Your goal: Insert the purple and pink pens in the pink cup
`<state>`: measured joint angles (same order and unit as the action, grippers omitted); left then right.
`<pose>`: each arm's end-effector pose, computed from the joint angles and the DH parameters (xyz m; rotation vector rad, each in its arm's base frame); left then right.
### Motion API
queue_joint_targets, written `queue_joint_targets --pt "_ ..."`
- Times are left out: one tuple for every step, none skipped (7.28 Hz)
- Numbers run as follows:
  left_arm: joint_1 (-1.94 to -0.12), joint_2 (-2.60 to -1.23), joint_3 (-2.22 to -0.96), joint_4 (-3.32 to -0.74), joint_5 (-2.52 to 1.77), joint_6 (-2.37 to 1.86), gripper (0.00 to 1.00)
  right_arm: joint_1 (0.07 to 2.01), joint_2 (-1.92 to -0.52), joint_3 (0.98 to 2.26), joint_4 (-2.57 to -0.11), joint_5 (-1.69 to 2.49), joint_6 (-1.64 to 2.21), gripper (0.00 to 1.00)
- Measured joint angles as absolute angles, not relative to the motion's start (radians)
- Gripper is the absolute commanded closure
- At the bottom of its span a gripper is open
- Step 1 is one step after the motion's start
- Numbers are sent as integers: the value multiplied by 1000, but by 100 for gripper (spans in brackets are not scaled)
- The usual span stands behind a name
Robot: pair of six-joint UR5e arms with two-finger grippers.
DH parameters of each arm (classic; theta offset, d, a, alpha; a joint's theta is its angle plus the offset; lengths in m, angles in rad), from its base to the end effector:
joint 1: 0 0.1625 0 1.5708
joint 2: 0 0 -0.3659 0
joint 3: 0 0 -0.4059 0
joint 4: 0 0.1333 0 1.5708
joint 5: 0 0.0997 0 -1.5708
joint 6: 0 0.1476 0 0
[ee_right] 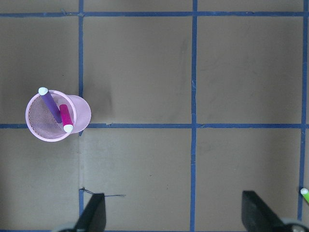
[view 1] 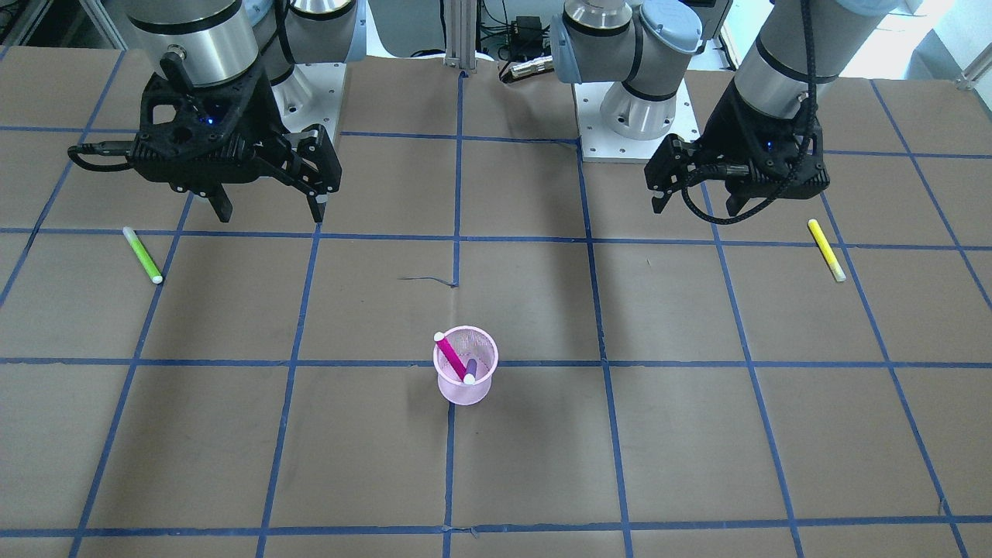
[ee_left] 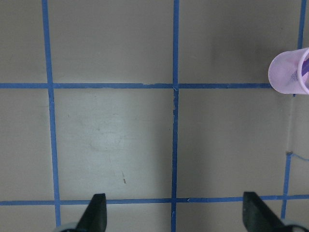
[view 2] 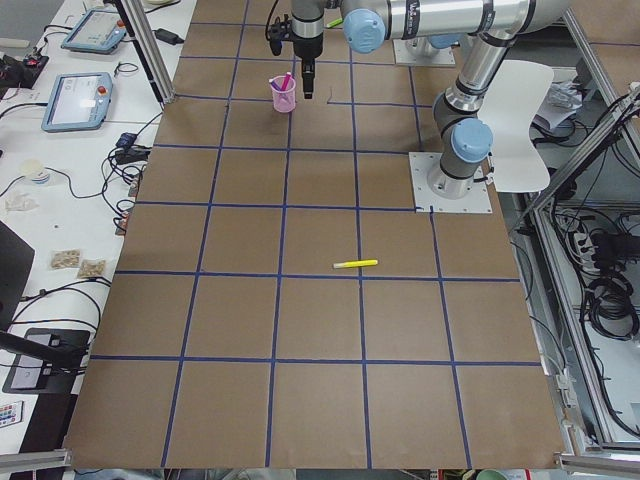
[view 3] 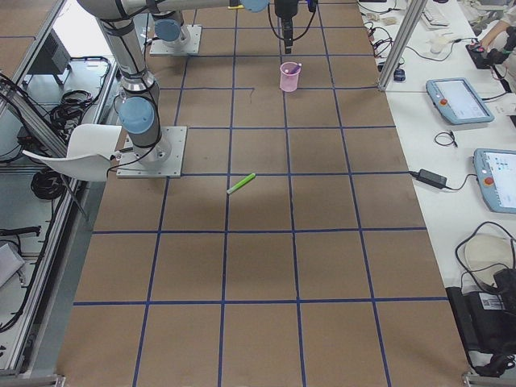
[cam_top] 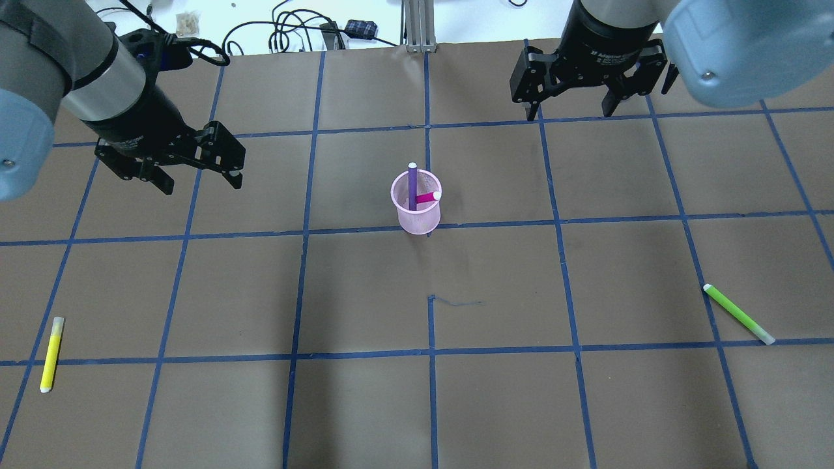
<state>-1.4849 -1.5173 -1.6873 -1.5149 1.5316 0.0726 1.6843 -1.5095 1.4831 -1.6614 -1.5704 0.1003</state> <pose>-0.0970 -0.4943 0.3541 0.0208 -3.1019 -0.0062 0.1942 -0.5258 0.4035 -0.0207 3.1234 -0.1818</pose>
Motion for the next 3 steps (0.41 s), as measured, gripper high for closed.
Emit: queue_joint_targets --pt "-1503 -1516 -1687 -1515 1542 63 0 1684 -1509 1483 -1662 -1570 100 0" --pt "-1514 -1513 -1686 -1512 1555 60 0 1684 -1509 1484 -1662 -1570 99 0" --pt "-1519 -1509 -1684 -1509 1562 61 0 1684 -1509 1484 -1662 -1570 98 0"
